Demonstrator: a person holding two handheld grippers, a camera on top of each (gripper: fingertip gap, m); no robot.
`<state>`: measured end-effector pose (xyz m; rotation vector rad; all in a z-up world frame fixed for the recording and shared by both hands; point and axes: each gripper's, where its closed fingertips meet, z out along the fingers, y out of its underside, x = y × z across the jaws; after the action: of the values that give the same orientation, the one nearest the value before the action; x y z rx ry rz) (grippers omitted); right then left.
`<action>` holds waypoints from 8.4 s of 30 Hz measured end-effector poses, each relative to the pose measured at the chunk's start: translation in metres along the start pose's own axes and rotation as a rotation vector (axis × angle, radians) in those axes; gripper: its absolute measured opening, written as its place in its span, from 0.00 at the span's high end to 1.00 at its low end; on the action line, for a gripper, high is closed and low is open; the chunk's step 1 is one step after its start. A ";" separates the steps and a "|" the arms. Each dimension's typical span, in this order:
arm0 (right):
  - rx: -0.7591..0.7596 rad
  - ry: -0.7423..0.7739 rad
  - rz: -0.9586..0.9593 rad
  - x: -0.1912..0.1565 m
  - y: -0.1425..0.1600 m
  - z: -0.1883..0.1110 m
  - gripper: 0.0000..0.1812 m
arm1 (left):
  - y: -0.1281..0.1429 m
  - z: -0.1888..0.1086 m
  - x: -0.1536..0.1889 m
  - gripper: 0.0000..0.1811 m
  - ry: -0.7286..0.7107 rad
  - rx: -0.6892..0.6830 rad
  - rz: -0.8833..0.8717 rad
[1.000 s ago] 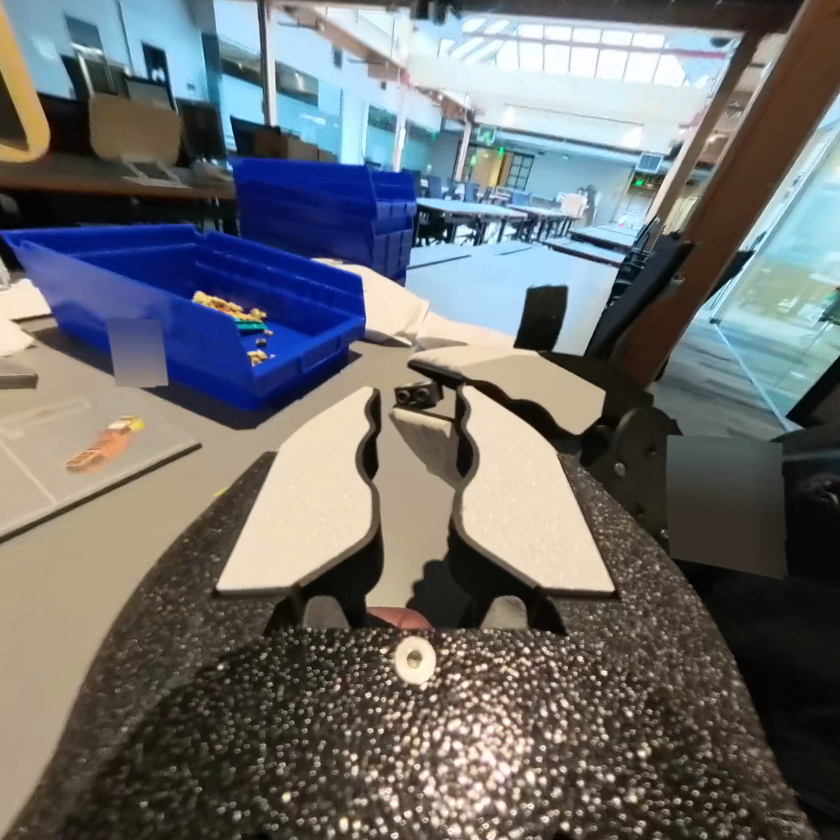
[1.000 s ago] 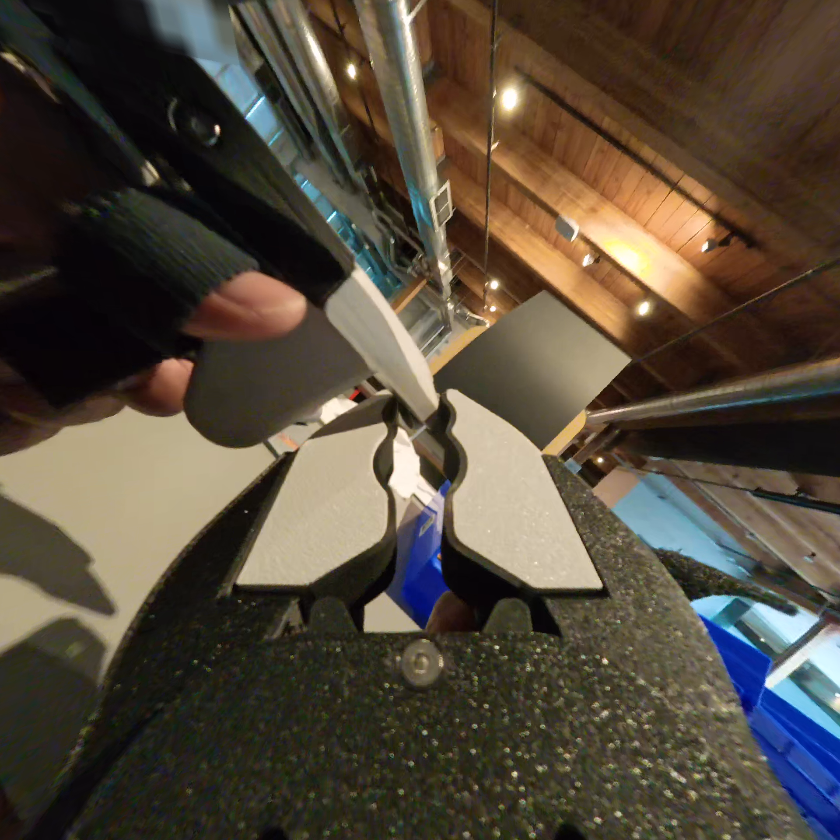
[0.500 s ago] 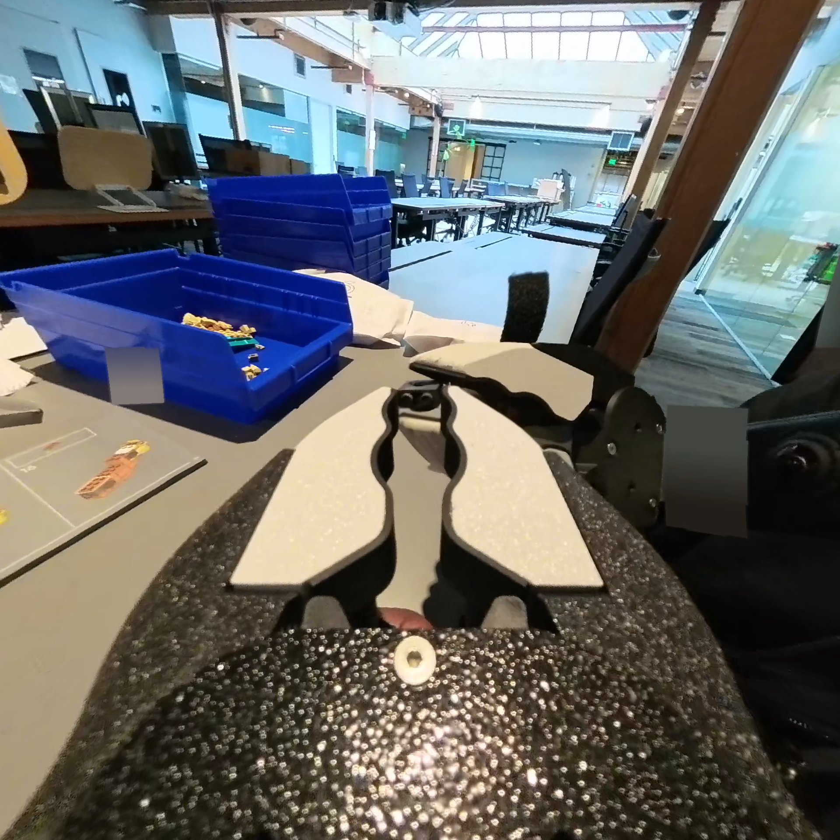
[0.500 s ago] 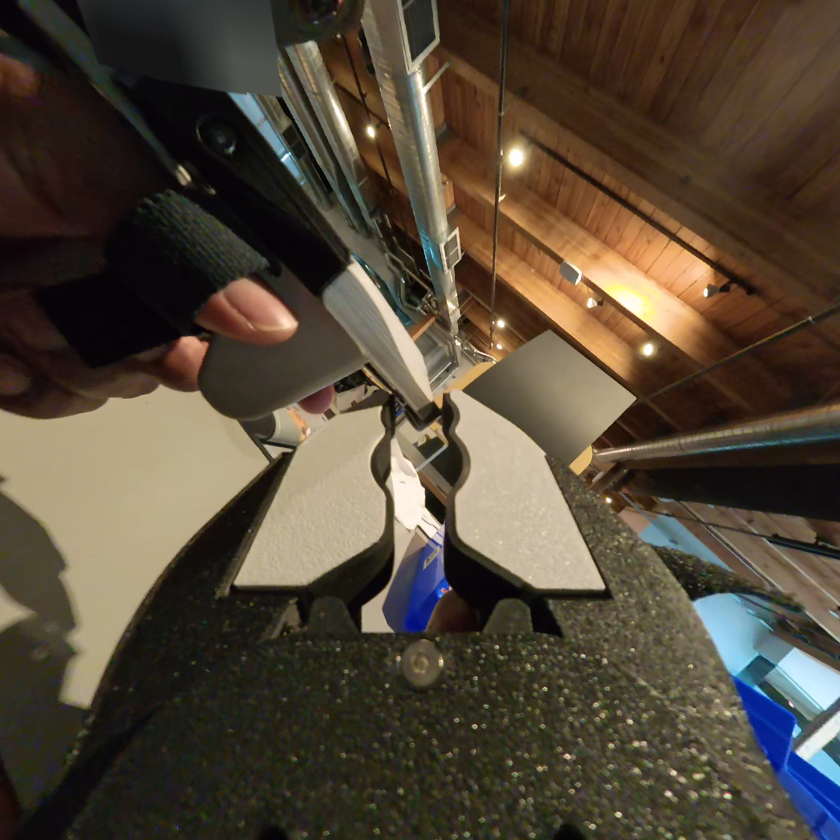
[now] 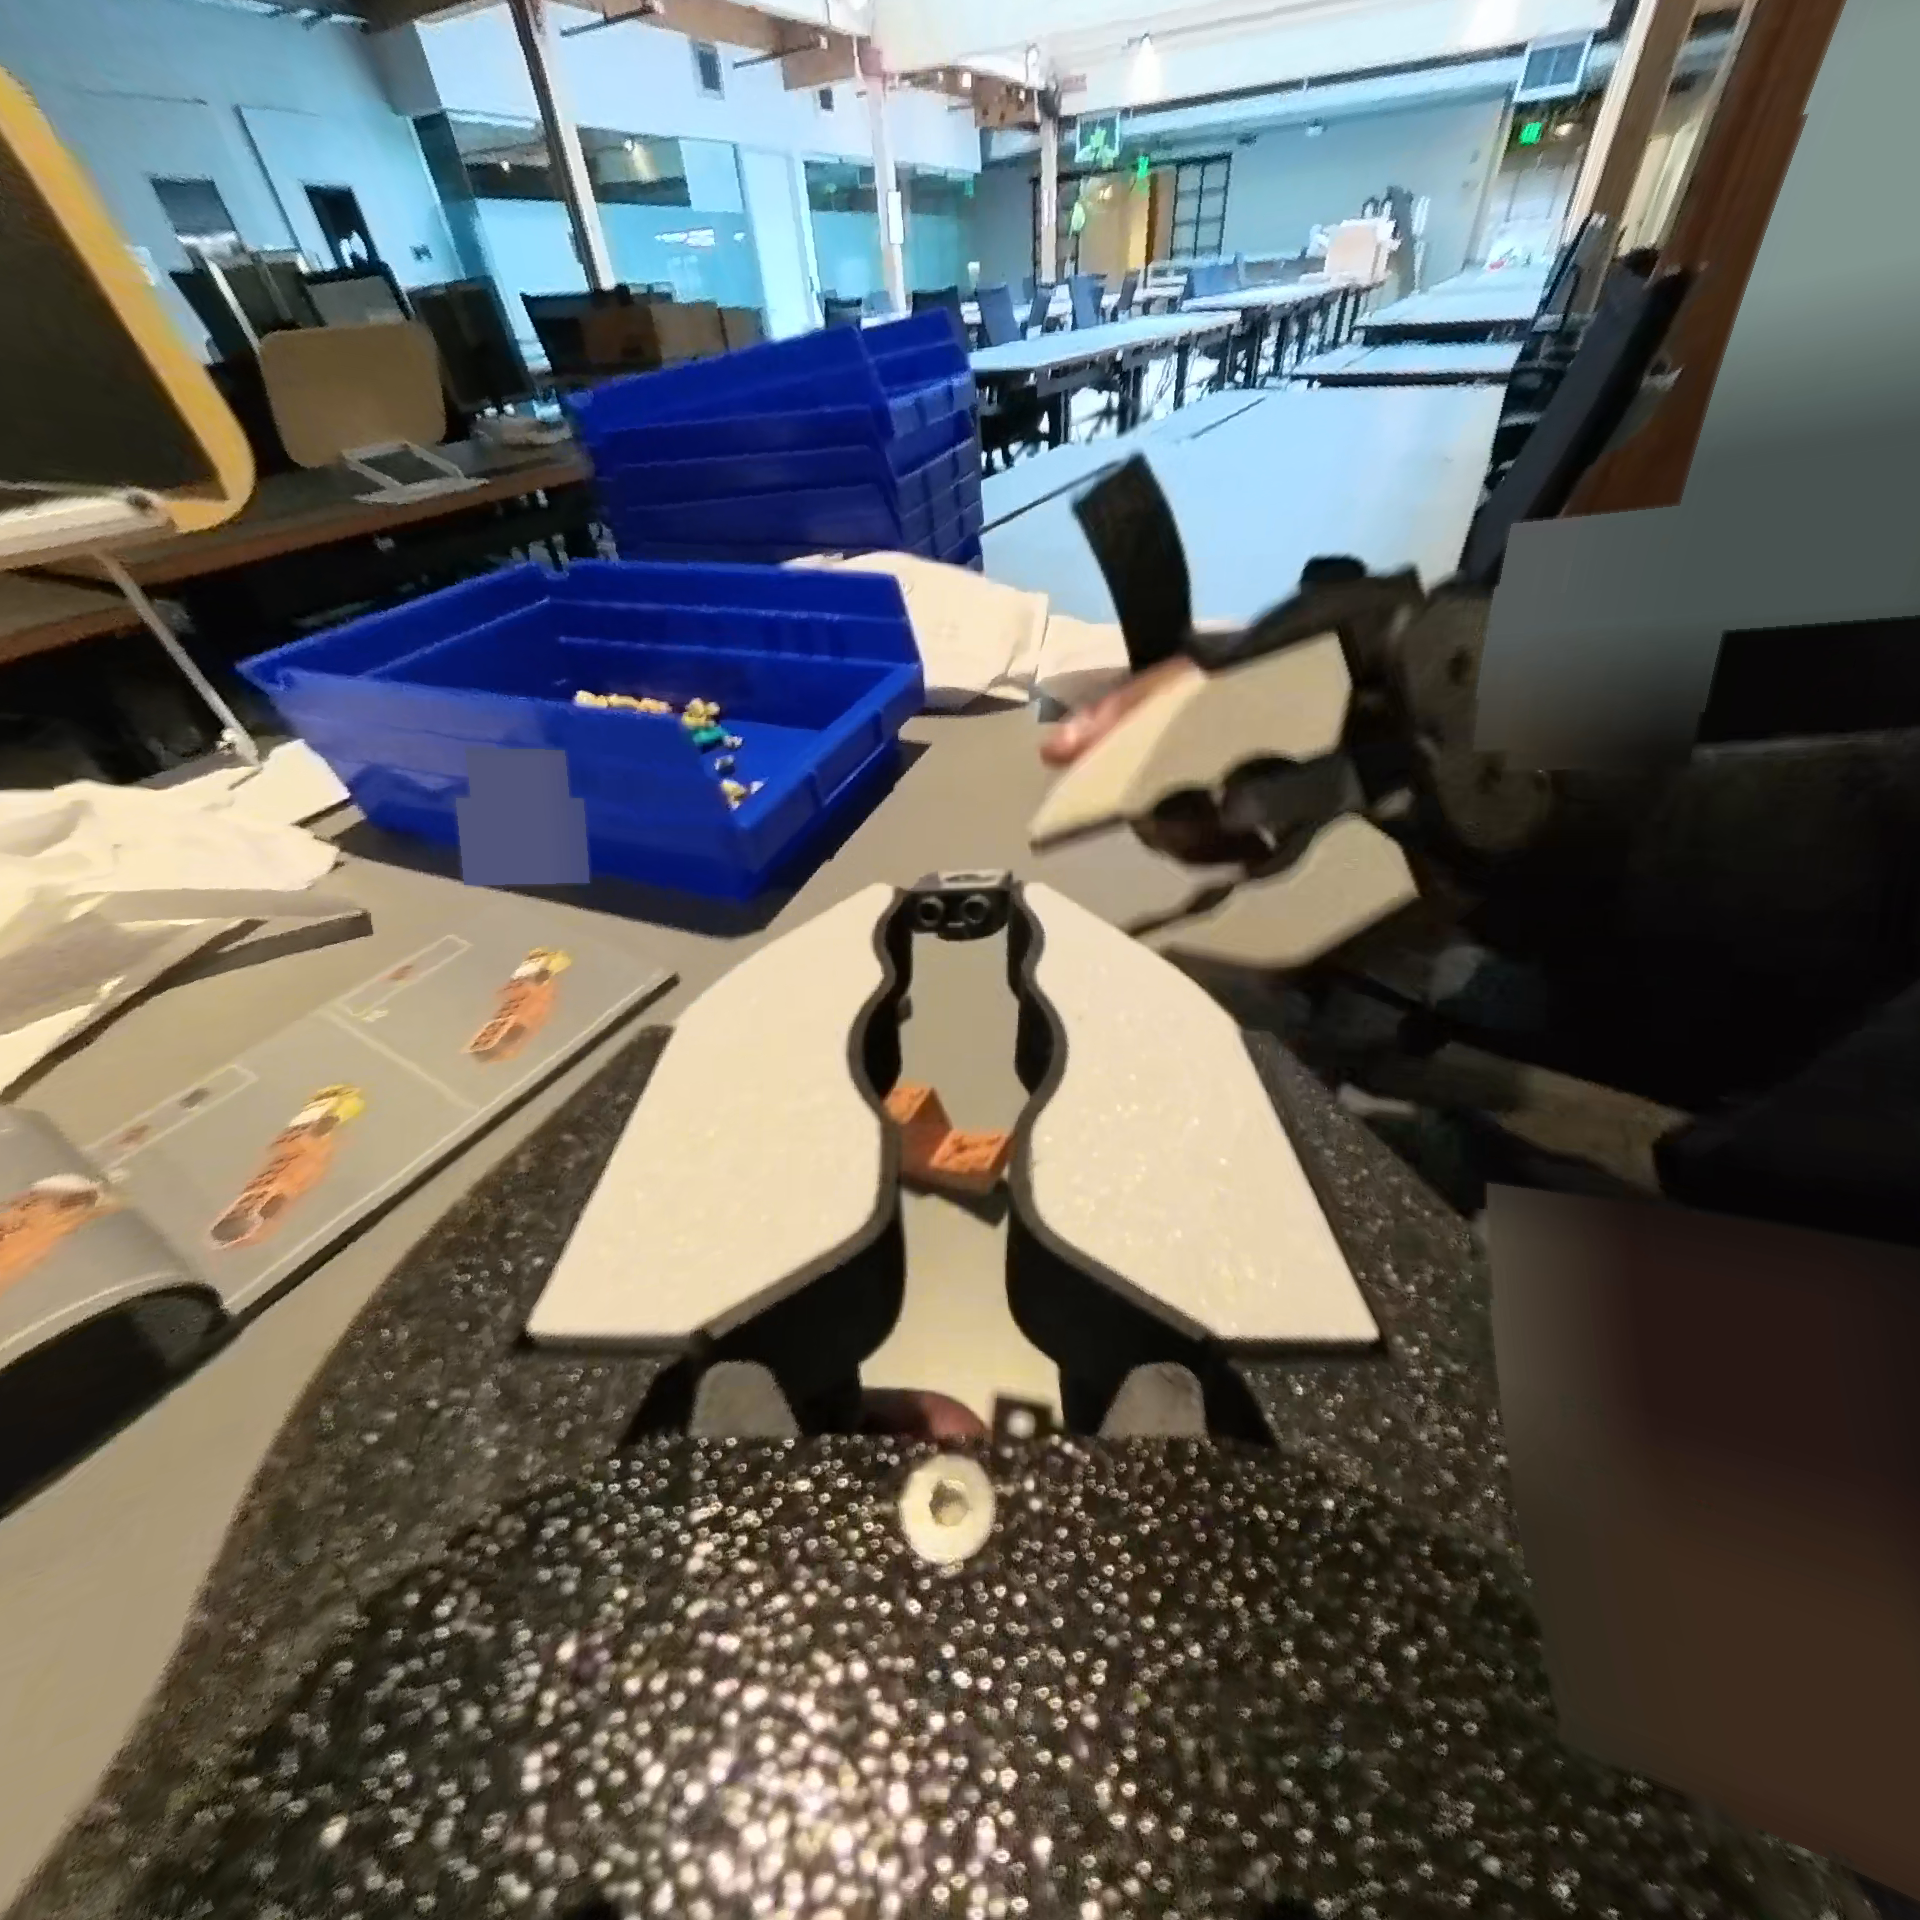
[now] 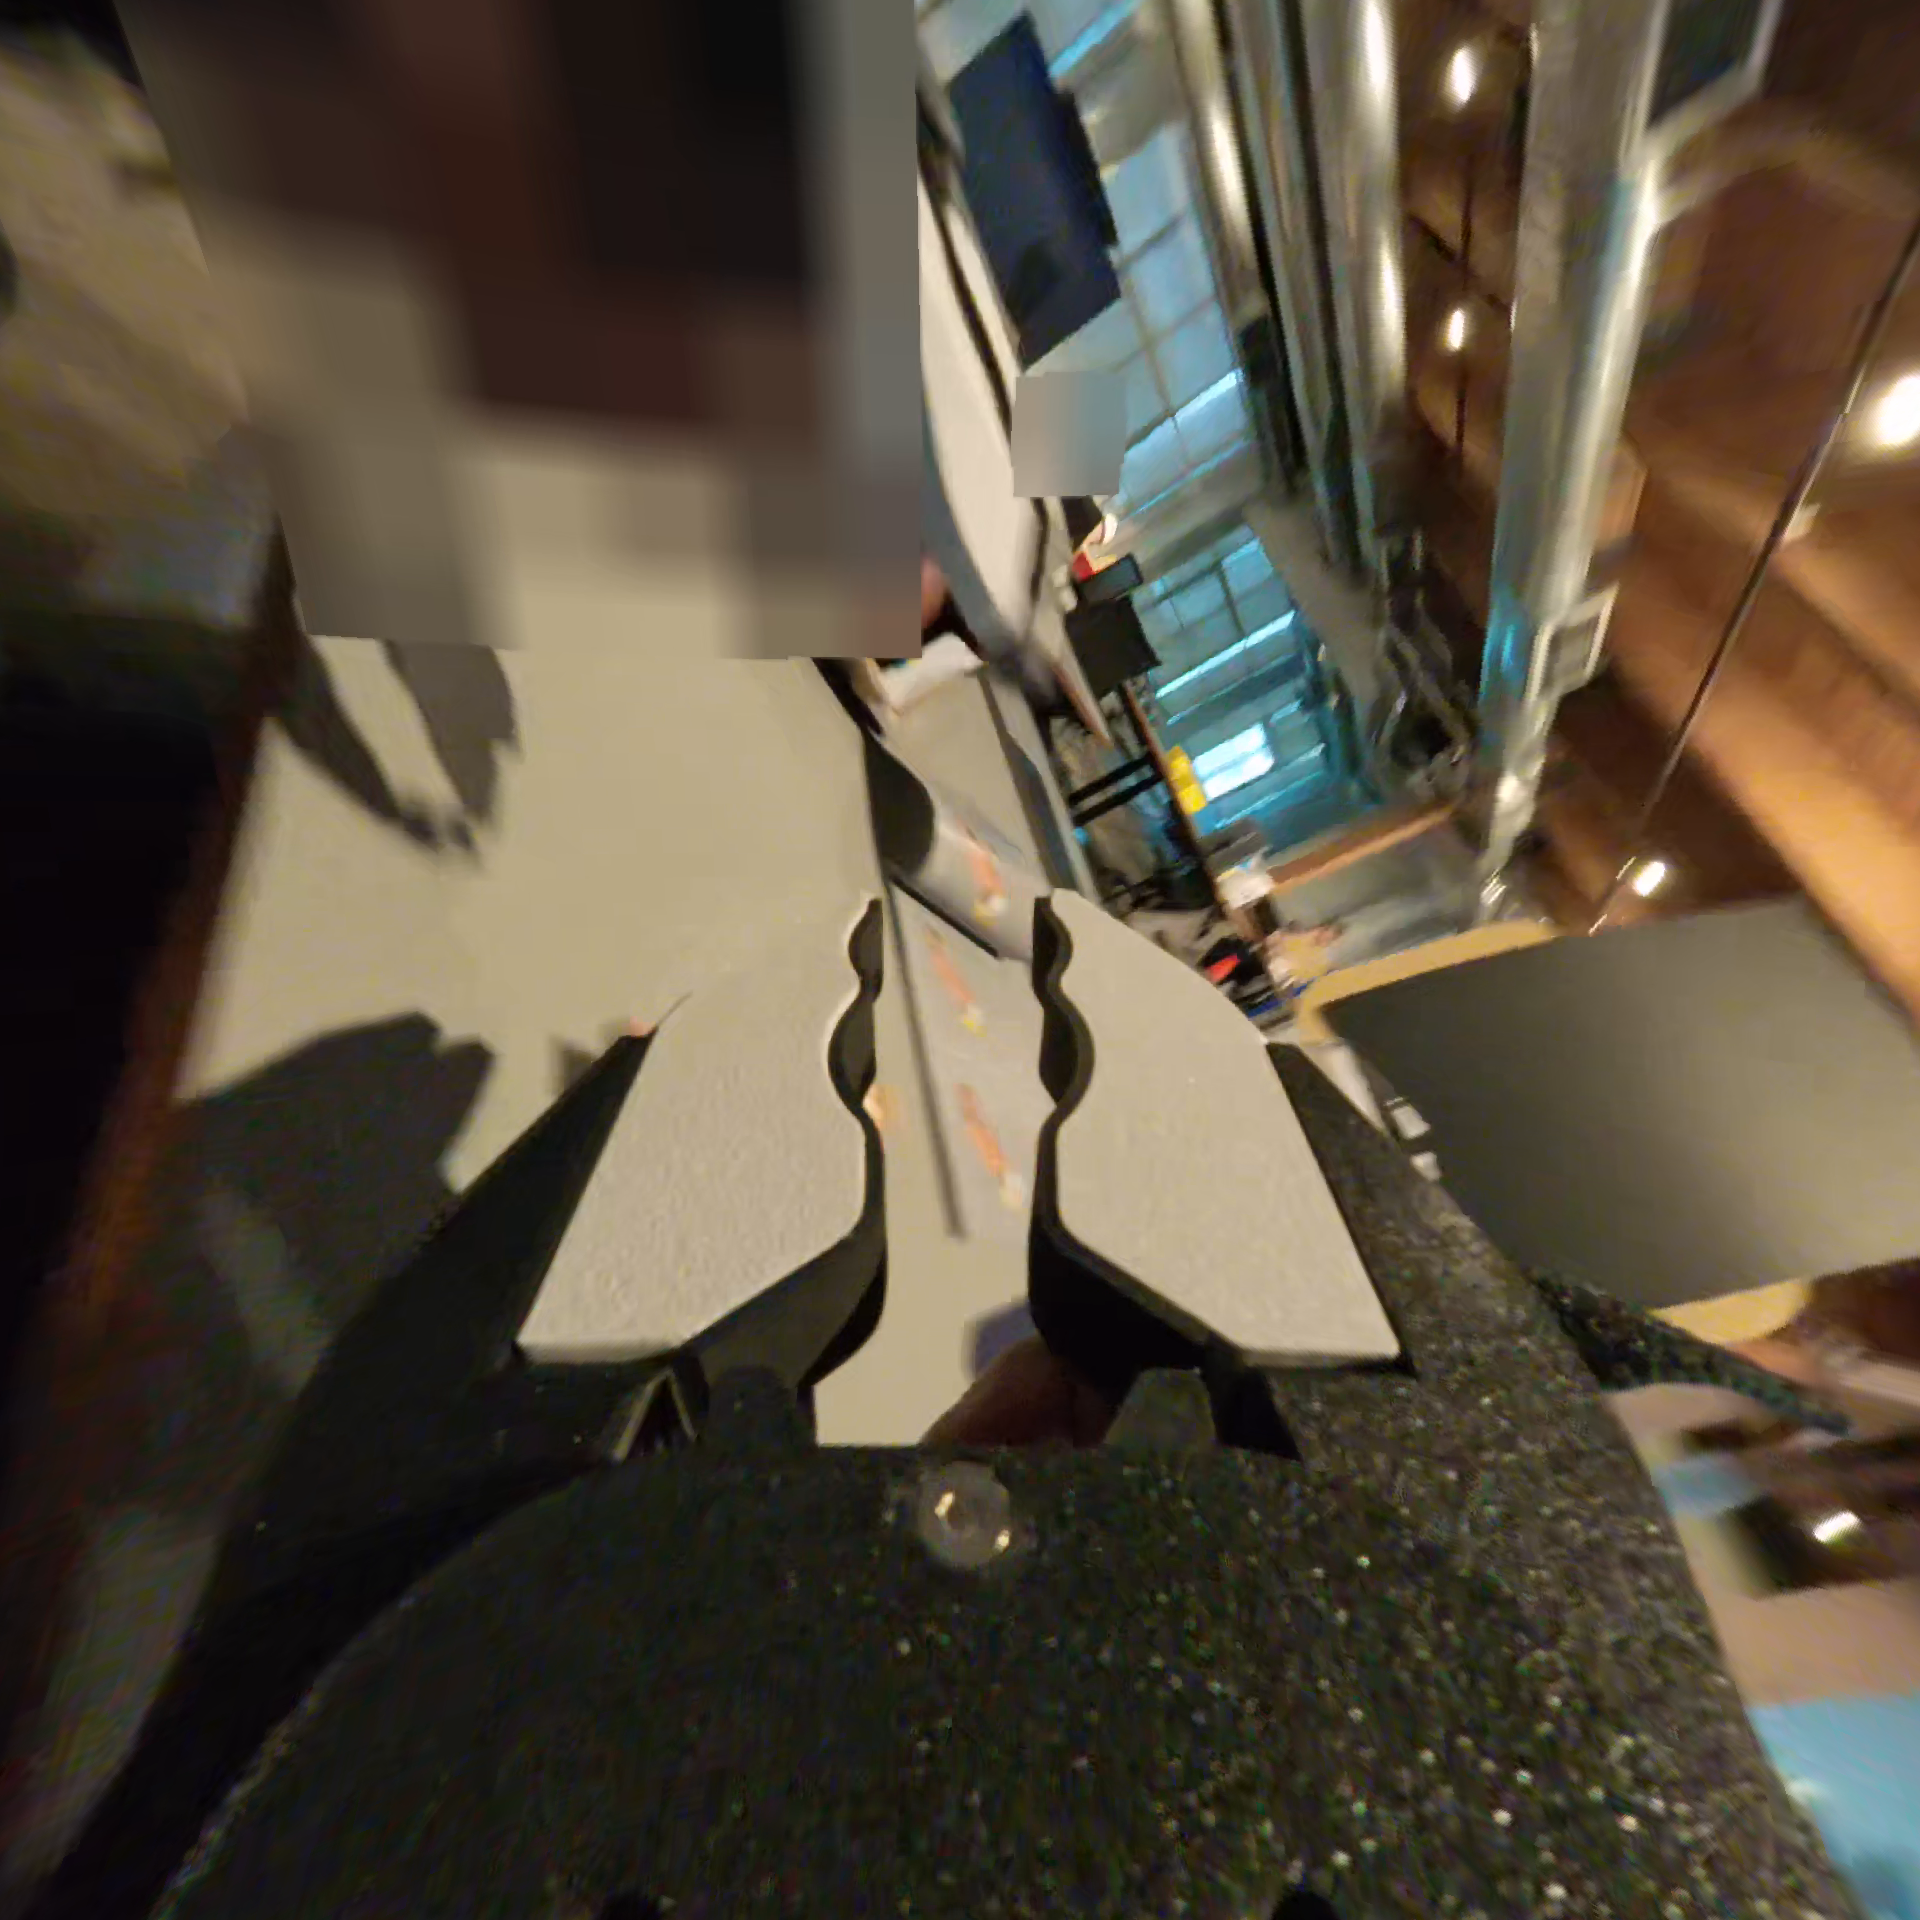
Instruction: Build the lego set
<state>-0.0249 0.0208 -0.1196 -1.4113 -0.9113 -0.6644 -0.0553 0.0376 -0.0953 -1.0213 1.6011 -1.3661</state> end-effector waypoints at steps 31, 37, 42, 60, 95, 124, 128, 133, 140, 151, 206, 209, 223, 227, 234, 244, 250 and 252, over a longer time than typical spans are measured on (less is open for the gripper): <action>-0.662 0.140 0.726 -0.062 0.052 -0.020 0.82 | 0.081 0.017 -0.027 0.91 -0.186 -0.255 -0.012; -0.628 0.103 0.810 -0.074 0.041 -0.007 0.82 | 0.076 0.014 -0.022 0.91 -0.179 -0.254 0.008; -0.553 0.125 0.798 -0.068 0.031 -0.007 0.82 | 0.072 0.012 -0.020 0.91 -0.166 -0.231 -0.003; -0.606 -0.015 0.795 -0.063 0.059 -0.011 0.82 | 0.095 0.029 -0.020 0.91 -0.161 -0.366 -0.045; -0.544 0.112 1.062 -0.078 0.045 -0.003 0.80 | 0.085 0.023 -0.026 0.91 -0.211 -0.339 -0.071; -0.649 0.174 1.124 -0.077 0.057 0.010 0.81 | 0.082 0.019 -0.024 0.91 -0.197 -0.321 -0.077; -0.687 0.148 1.078 -0.079 0.057 0.019 0.82 | 0.082 0.019 -0.024 0.91 -0.198 -0.324 -0.078; -0.732 0.134 1.074 -0.079 0.062 0.026 0.81 | 0.080 0.017 -0.022 0.91 -0.195 -0.318 -0.074; -0.787 0.113 1.084 -0.080 0.072 0.025 0.88 | 0.078 0.016 -0.020 0.91 -0.184 -0.310 -0.069; -0.582 0.156 0.953 -0.052 0.053 -0.003 0.91 | 0.076 0.011 -0.021 0.91 -0.177 -0.285 -0.076; -0.042 -0.003 0.390 -0.001 -0.030 -0.052 0.86 | 0.020 0.017 0.024 0.91 0.291 0.062 -0.660; -0.062 -0.065 0.236 -0.008 -0.037 -0.043 0.86 | 0.010 0.014 0.033 0.91 0.397 0.109 -0.798; -0.100 -0.132 0.175 -0.020 -0.037 -0.015 0.94 | 0.012 0.016 0.052 0.91 0.479 0.070 -0.803; -0.081 -0.123 0.356 -0.020 -0.035 -0.015 0.95 | 0.014 0.017 0.052 0.90 0.440 0.073 -0.713; 0.026 -0.091 0.950 -0.010 -0.040 -0.027 0.95 | 0.004 0.007 0.039 0.85 0.125 0.219 -0.207; 0.149 -0.362 1.426 -0.018 -0.067 -0.043 0.95 | -0.002 -0.001 0.082 0.86 0.027 0.263 0.545; 0.159 -0.460 1.456 -0.019 -0.074 -0.049 0.95 | -0.013 -0.013 0.081 0.85 0.183 0.323 0.628; 0.157 -0.473 1.431 -0.019 -0.076 -0.050 0.95 | -0.014 -0.014 0.081 0.85 0.243 0.326 0.656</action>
<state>-0.0919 -0.0370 -0.0922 -1.6734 -0.0994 0.8172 -0.0969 -0.0339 -0.0842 -0.1079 1.6120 -1.2469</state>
